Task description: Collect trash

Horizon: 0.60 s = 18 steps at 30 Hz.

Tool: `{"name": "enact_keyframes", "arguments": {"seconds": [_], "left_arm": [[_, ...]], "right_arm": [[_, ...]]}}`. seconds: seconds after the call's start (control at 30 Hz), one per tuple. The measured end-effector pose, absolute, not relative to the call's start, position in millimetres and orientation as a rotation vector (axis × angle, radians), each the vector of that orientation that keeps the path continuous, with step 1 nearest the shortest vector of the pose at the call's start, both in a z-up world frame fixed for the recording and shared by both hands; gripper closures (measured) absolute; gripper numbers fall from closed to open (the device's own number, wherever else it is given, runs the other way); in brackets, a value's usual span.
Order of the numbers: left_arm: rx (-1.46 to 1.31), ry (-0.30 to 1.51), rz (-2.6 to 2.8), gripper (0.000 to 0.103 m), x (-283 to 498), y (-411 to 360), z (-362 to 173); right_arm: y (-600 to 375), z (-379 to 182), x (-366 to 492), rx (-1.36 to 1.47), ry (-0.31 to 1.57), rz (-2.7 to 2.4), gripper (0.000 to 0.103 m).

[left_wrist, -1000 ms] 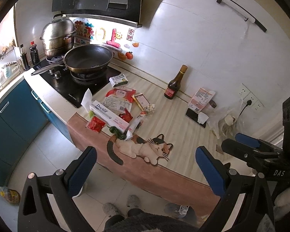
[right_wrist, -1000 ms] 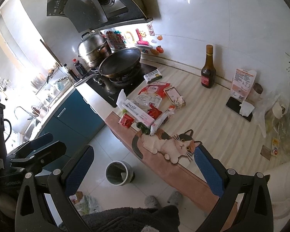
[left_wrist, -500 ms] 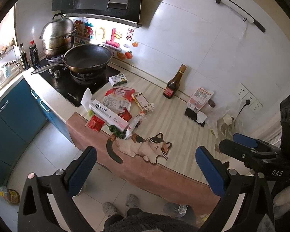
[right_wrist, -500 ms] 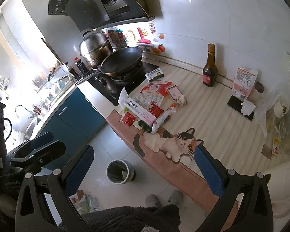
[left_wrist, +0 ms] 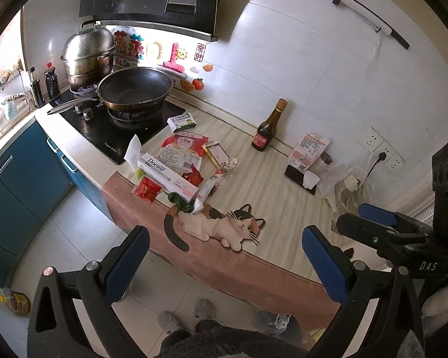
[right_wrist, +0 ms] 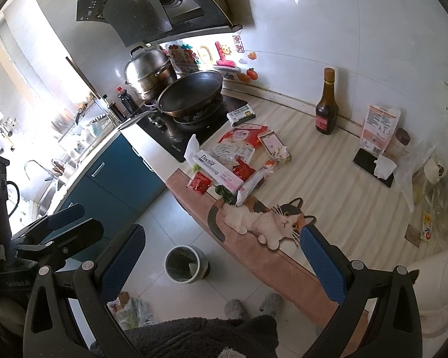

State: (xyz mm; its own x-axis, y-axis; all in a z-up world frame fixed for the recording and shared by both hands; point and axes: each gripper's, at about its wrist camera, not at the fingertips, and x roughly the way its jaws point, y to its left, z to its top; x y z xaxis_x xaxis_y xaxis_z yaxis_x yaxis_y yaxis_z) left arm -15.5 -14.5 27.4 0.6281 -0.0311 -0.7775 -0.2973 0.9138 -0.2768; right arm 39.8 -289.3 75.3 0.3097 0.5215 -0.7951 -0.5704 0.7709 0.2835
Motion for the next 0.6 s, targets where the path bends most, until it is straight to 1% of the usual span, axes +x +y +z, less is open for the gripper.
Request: {"name": "enact_keyframes", "arguments": {"seconds": [0.6], "left_arm": [[-0.4,0.886,0.159,0.0,-17.3,-14.3,25.9]], "right_arm": [[-287.8,75.1,37.7,-0.054,1.026,0.724,0.0]]}}
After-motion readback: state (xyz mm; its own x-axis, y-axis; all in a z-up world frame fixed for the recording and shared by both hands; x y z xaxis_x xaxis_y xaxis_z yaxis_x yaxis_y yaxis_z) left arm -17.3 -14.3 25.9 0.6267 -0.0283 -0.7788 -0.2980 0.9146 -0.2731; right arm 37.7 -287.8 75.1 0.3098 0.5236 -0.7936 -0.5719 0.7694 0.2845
